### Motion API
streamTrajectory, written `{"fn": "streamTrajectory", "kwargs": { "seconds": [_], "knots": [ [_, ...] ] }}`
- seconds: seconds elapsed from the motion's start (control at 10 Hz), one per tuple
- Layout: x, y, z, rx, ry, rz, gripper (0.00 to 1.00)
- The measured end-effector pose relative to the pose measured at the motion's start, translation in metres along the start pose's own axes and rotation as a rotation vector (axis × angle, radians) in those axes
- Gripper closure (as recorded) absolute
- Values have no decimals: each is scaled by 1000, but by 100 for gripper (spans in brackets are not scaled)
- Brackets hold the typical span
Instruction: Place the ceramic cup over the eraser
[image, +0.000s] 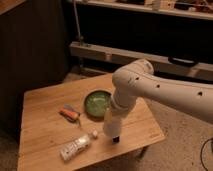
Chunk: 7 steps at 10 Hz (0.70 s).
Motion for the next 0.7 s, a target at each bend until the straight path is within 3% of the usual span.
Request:
{"fn": "streamTrajectory", "kwargs": {
  "seconds": [0.3, 0.7],
  "knots": [
    [1, -2, -2, -3, -3, 6, 20],
    [-2, 4, 2, -51, -45, 76, 20]
  ]
}}
